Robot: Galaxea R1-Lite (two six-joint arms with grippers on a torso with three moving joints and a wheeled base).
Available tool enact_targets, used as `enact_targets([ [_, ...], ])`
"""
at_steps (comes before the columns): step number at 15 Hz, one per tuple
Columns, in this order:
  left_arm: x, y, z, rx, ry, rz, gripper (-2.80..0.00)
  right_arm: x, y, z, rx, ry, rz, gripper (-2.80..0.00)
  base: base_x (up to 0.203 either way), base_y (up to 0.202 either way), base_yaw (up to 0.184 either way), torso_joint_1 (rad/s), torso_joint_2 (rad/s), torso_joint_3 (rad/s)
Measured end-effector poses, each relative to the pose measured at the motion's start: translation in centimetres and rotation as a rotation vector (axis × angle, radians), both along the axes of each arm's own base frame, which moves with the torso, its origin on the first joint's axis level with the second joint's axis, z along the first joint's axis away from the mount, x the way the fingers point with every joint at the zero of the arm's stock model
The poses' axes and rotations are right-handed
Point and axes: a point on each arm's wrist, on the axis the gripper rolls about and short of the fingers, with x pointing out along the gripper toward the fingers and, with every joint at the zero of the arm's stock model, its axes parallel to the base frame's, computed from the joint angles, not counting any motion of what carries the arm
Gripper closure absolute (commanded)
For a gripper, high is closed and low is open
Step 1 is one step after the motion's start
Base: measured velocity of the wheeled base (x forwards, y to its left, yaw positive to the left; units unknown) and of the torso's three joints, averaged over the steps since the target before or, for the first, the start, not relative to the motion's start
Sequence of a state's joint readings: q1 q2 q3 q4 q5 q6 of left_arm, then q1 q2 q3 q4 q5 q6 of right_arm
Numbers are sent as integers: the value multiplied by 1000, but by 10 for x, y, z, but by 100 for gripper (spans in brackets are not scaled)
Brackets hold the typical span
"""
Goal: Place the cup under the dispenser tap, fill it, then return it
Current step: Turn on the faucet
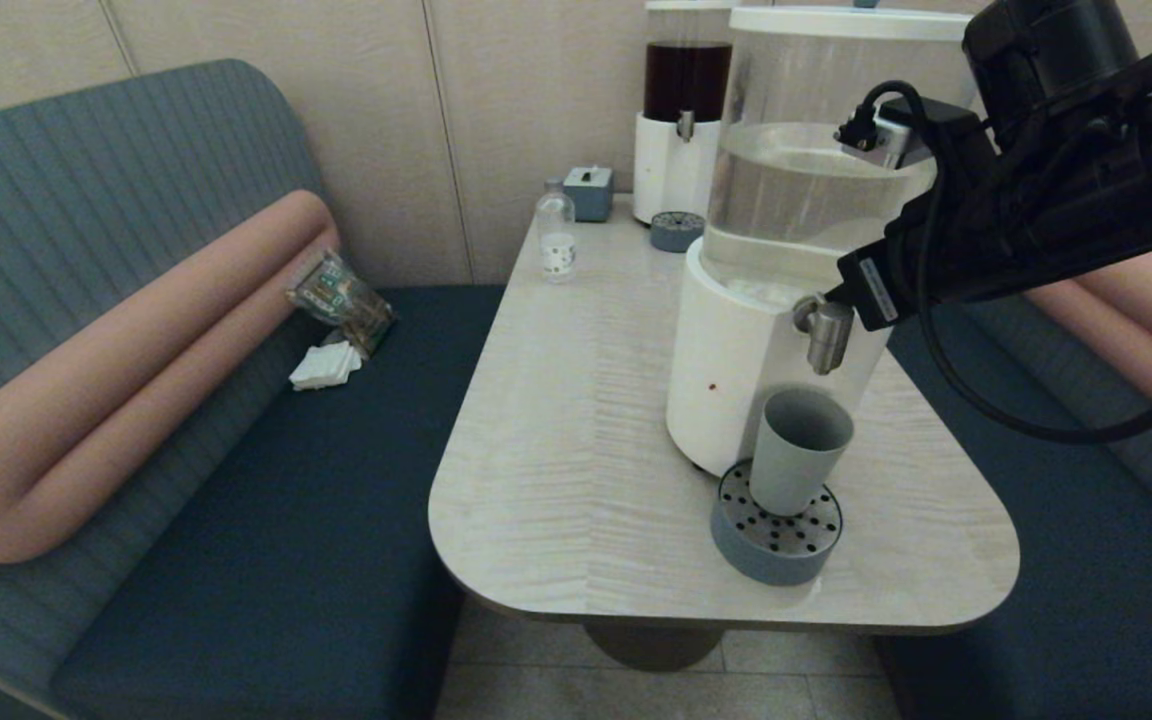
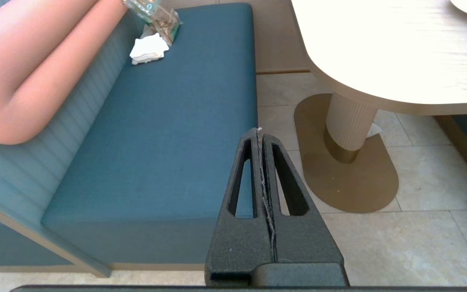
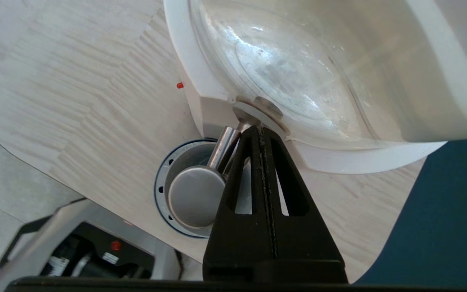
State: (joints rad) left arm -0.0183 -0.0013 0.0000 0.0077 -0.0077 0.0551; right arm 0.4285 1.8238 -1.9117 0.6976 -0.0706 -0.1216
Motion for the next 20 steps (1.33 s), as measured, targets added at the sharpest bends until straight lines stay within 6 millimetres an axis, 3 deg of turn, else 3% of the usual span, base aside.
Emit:
enact_targets([
  [20, 0, 0, 0, 0, 0, 0, 0, -6, 5, 6, 54, -30, 83, 0, 0, 0, 0, 0, 0, 0],
])
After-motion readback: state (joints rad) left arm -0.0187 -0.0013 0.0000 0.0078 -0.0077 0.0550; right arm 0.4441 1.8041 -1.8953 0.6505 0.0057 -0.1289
